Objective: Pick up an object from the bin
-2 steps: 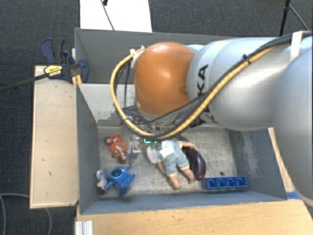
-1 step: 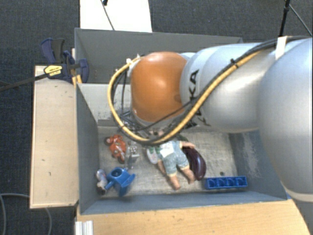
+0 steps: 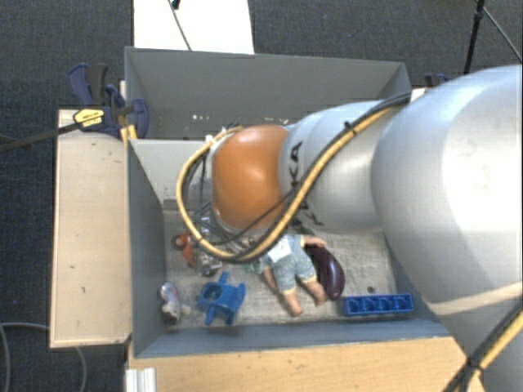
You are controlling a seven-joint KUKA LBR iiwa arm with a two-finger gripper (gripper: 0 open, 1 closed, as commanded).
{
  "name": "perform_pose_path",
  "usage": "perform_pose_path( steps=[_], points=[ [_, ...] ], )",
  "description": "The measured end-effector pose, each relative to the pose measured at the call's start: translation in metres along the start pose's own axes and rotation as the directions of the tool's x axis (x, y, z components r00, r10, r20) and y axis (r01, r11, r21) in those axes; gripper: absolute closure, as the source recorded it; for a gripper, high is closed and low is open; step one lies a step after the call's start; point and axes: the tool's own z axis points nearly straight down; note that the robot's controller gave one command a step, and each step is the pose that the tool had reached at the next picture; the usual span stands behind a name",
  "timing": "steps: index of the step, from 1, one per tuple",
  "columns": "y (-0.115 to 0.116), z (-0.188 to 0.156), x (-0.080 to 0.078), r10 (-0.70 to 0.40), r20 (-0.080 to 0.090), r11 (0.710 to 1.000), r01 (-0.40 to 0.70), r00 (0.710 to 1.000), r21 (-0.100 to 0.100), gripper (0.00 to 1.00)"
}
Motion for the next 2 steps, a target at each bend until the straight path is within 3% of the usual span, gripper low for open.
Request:
perform_pose_path(
  steps=[1, 2],
  points=[
    [0.0, 0.0, 0.0, 0.002, 0.0, 1.0, -0.002, 1.0, 0.0, 1.0],
    [0.003, -0.029, -0.006, 0.008, -0.05, 1.0, -0.008, 0.999, 0.012, 1.0]
  ],
)
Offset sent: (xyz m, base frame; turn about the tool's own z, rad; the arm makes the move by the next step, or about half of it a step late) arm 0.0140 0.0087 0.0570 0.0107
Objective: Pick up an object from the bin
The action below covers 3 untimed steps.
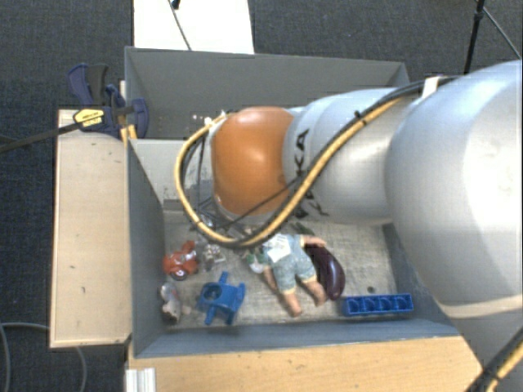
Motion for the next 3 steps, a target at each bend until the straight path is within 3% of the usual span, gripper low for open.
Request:
perform_pose_path(
  steps=[1, 3],
  points=[
    [0.005, -0.0321, -0.0017, 0.035, 0.004, 0.999, -0.035, 0.999, -0.001, 1.0],
    [-0.0018, -0.035, -0.005, 0.031, 0.002, 1.0, -0.031, 1.0, -0.001, 1.0]
  ],
)
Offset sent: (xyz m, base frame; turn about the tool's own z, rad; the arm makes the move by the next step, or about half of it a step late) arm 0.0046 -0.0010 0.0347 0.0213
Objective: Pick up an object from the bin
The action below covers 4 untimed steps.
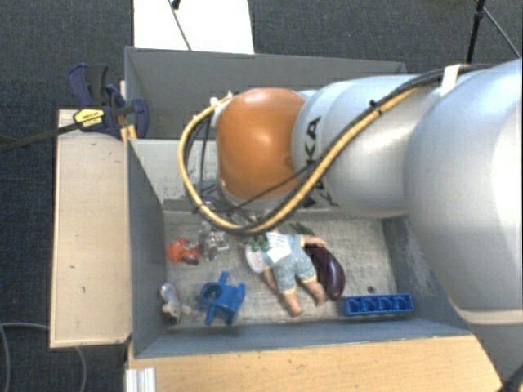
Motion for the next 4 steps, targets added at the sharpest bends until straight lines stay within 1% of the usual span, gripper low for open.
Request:
perform_pose_path(
  steps=[3, 4],
  points=[
    [0.0, 0.0, 0.0, 0.006, 0.0, 1.0, -0.006, 1.0, 0.0, 1.0],
    [0.011, -0.12, -0.012, 0.004, 0.0, 1.0, -0.004, 1.0, 0.0, 1.0]
  ],
)
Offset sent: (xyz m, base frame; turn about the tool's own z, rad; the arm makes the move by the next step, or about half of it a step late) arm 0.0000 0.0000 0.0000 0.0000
